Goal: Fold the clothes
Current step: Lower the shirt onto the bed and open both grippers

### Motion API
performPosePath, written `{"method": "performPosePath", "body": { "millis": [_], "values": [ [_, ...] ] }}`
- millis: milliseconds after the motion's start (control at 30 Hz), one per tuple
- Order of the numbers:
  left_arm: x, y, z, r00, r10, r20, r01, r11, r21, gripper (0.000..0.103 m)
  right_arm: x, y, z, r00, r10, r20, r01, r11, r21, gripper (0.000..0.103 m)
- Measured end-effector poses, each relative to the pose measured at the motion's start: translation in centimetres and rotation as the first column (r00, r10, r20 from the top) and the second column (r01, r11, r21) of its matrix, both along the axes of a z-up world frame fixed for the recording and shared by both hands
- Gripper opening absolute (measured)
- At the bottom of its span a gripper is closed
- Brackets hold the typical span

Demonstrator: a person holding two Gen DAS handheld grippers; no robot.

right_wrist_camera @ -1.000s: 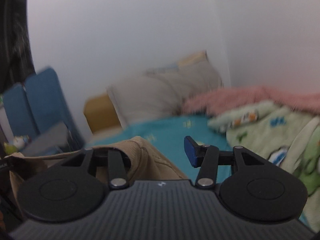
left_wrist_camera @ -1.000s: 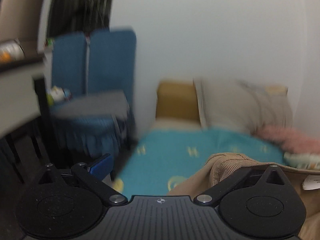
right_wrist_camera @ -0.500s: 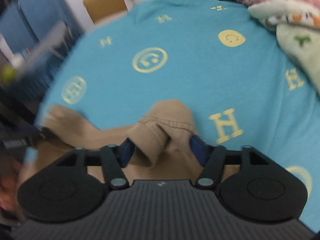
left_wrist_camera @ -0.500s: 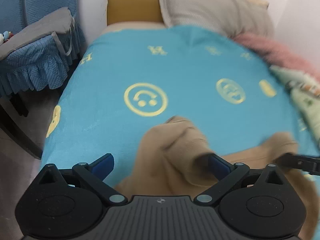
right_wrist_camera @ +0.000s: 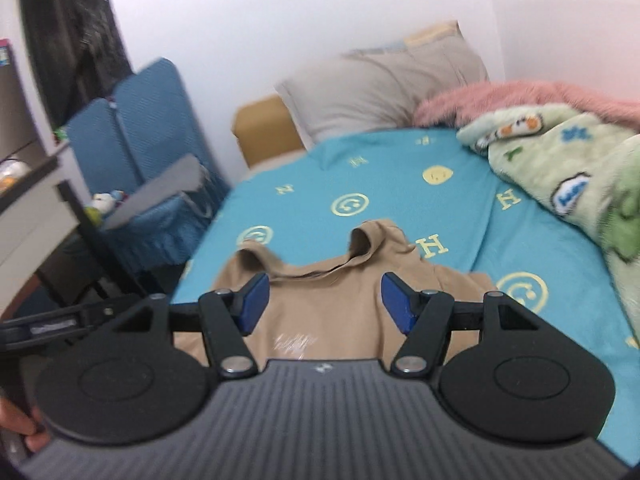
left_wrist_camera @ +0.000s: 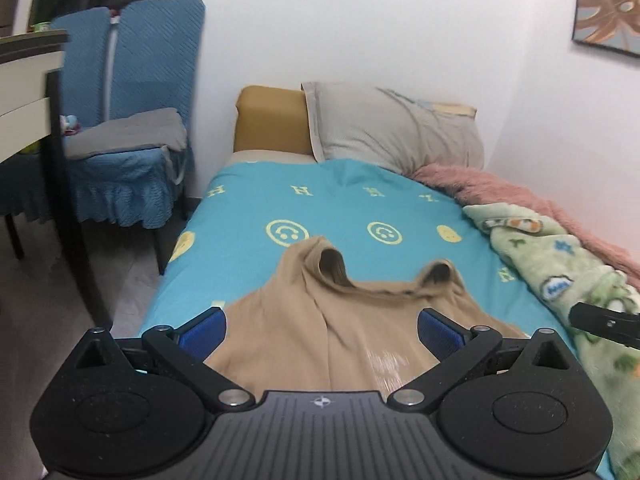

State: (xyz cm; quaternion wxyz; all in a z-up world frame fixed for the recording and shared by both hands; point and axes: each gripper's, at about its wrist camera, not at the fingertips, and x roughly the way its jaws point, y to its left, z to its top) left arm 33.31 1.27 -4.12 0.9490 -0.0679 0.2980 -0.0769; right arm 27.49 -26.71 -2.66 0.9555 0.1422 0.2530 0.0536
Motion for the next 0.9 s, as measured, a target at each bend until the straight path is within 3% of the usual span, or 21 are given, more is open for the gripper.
{"method": "performPosePath", "body": {
  "millis": [167,267,400,567,800,900],
  "values": [
    [-10.1,0.3,2.3,1.000,-0.019,0.019,0.020,0.997,-0.072,0.103,-9.4,0.1,2.3,0.995,-0.003,0.096,0.001,1.000,0.021,0.065],
    [-13.4,1.9,2.0,1.000,0.013,-0.003,-0.014,0.993,-0.120,0.103,-13.8,-0.7,3.0,0.991,-0.021,0.133,0.017,0.999,0.037,0.065],
    [-14.9,4.9,0.9,0.992,0.109,-0.056,-0.118,0.971,-0.208,0.101,-17.1,-2.5,2.4,0.988,-0.076,0.132,0.060,0.991,0.117,0.066],
    [-13.5,8.8,-1.5,0.962,0.227,-0.148,-0.266,0.899,-0.347,0.097,-17.8,-3.7,0.6,0.989,-0.125,0.083,0.109,0.979,0.173,0.066],
    [-8.5,11.3,-5.7,0.925,0.314,-0.215,-0.376,0.841,-0.390,0.088,-15.6,-5.0,-1.7,0.989,-0.143,0.042,0.129,0.964,0.233,0.066],
    [-5.2,11.4,-7.8,0.906,0.339,-0.252,-0.416,0.818,-0.397,0.085,-14.4,-5.2,-2.8,0.989,-0.150,0.020,0.143,0.969,0.203,0.066]
  ]
}}
